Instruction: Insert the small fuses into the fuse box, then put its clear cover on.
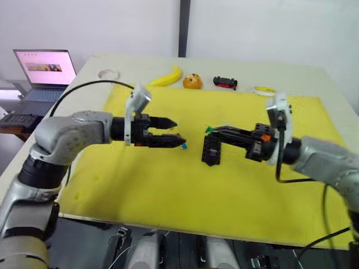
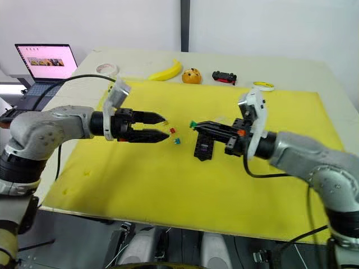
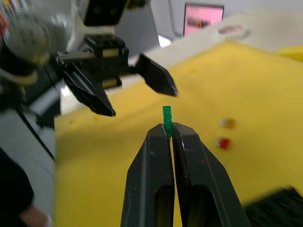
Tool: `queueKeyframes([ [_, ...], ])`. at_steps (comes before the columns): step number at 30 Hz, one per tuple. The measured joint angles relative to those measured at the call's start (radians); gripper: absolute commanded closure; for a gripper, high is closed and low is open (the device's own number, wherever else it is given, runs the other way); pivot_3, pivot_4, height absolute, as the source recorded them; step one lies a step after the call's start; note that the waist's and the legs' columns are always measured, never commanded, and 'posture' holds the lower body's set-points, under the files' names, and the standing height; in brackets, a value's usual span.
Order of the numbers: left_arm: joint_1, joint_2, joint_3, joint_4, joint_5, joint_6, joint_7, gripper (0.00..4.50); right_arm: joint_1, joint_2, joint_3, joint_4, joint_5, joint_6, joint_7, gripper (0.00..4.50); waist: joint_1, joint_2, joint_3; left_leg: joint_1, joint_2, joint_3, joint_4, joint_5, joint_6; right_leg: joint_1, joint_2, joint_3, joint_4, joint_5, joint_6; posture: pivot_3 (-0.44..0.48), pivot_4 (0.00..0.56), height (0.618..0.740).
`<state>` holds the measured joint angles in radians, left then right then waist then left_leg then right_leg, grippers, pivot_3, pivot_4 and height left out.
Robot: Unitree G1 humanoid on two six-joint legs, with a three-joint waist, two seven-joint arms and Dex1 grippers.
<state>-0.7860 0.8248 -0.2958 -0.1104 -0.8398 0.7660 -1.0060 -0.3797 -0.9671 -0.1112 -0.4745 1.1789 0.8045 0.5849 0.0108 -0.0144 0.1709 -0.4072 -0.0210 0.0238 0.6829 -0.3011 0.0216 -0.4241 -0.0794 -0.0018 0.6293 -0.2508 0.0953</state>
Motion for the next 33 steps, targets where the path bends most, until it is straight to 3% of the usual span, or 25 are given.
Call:
queueKeyframes([
  [4, -0.019, -0.043, -0.075, 0.071, 0.228, -0.220, -0.153, 0.05, -0.038, -0.049, 0.146, 0.088, -0.295, -0.123, 0.194, 4.50, 0.001, 0.000, 0.000, -0.001, 0.000, 0.000, 0.000, 0.000, 0.000, -0.001, -0.001, 0.000, 0.000, 0.001, 0.001, 0.000, 0.150, 0.740],
  [11, -0.035, -0.262, -0.117, 0.273, 0.463, -0.471, -0.179, 0.05, -0.122, -0.002, 0.278, 0.258, -0.641, -0.345, 0.347, 4.50, 0.002, -0.001, 0.000, -0.002, 0.000, 0.000, 0.002, -0.001, 0.002, -0.001, -0.002, 0.000, 0.001, 0.002, 0.004, 0.000, 0.150, 0.740],
  [15, -0.054, -0.318, -0.122, 0.359, 0.554, -0.573, -0.203, 0.05, -0.142, 0.033, 0.304, 0.322, -0.743, -0.417, 0.396, 4.50, 0.000, -0.001, 0.000, -0.002, 0.000, 0.000, 0.002, -0.001, 0.001, -0.002, -0.001, -0.001, 0.001, 0.002, 0.004, 0.000, 0.150, 0.740],
  [22, -0.073, -0.393, -0.120, 0.471, 0.643, -0.653, -0.223, 0.05, -0.151, 0.091, 0.324, 0.387, -0.836, -0.482, 0.465, 4.50, 0.001, -0.001, 0.000, -0.002, 0.000, 0.000, 0.003, 0.000, 0.001, -0.002, -0.001, -0.001, 0.002, 0.002, 0.005, 0.000, 0.150, 0.740],
  [33, -0.074, -0.438, -0.110, 0.481, 0.681, -0.663, -0.230, 0.05, -0.175, 0.131, 0.324, 0.433, -0.900, -0.494, 0.504, 4.50, 0.001, -0.001, 0.000, -0.002, 0.000, 0.000, 0.003, 0.000, 0.001, -0.002, -0.001, -0.001, 0.003, 0.003, 0.005, 0.000, 0.150, 0.740],
])
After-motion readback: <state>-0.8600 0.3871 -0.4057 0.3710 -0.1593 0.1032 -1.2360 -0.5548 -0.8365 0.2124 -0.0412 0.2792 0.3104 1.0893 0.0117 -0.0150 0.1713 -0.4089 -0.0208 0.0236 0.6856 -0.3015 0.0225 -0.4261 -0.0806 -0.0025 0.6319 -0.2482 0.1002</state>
